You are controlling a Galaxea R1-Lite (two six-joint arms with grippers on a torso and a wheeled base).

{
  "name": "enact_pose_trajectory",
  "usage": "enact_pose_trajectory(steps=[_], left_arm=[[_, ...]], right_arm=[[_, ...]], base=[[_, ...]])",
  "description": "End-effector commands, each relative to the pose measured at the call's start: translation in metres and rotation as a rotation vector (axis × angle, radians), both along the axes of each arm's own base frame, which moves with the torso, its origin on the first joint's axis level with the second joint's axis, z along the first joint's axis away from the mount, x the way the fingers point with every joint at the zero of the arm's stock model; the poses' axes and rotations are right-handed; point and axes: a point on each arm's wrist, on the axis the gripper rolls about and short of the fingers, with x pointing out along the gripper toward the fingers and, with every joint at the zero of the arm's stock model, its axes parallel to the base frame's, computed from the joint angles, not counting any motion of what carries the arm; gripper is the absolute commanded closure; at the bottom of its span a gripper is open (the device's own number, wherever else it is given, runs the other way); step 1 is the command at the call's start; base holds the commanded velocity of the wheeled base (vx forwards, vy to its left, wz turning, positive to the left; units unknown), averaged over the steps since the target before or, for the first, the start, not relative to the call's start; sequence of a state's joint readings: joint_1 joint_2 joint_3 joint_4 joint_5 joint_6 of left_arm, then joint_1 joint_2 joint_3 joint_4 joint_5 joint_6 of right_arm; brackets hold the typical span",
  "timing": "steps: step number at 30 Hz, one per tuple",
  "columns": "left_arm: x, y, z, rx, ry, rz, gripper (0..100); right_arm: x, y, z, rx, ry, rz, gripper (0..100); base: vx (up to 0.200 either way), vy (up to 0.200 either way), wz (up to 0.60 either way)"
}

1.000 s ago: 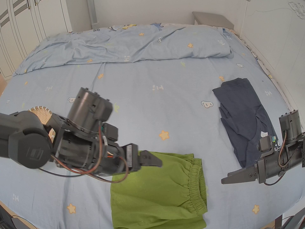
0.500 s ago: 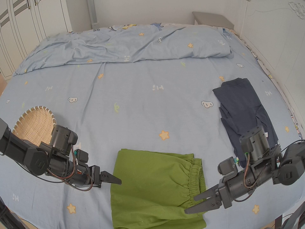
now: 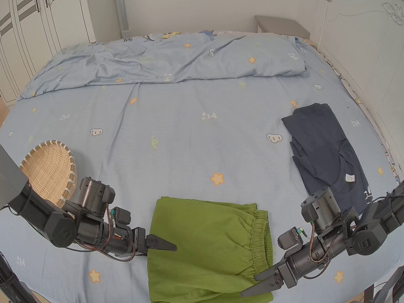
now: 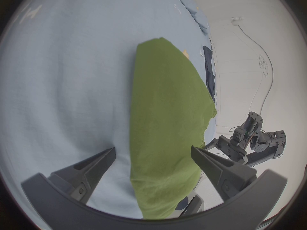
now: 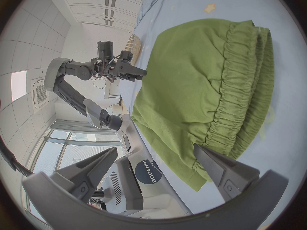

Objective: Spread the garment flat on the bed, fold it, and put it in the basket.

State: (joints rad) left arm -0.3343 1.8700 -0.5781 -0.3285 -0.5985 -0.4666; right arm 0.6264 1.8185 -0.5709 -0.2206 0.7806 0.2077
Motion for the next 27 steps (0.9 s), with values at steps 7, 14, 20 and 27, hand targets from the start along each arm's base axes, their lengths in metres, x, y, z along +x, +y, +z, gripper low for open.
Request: enact_pose_trajectory(steps=[7, 14, 20, 27], left_arm=[[-0.014, -0.041, -0.025, -0.052, 0.029, -0.060, 0], [-0.018, -0.051, -0.023, -0.085, 0.050, -0.052, 0], [-0.019, -0.054, -0.023, -0.089, 0.065, -0.051, 0], [-0.018, -0.054, -0.022, -0.091, 0.058, -0.047, 100]], right_arm=[[0.003, -0.007, -0.012, -0.019, 0.021, -0.033, 0], [0.005, -0.009, -0.012, -0.018, 0.019, -0.045, 0], [0.006, -0.010, -0.011, -0.012, 0.012, -0.048, 0], [0.005, -0.010, -0.009, -0.006, 0.006, -0.048, 0]], base=[[0.000, 0.000, 0.00], [0.000, 0.000, 0.00], [0.000, 0.000, 0.00], [0.000, 0.000, 0.00]])
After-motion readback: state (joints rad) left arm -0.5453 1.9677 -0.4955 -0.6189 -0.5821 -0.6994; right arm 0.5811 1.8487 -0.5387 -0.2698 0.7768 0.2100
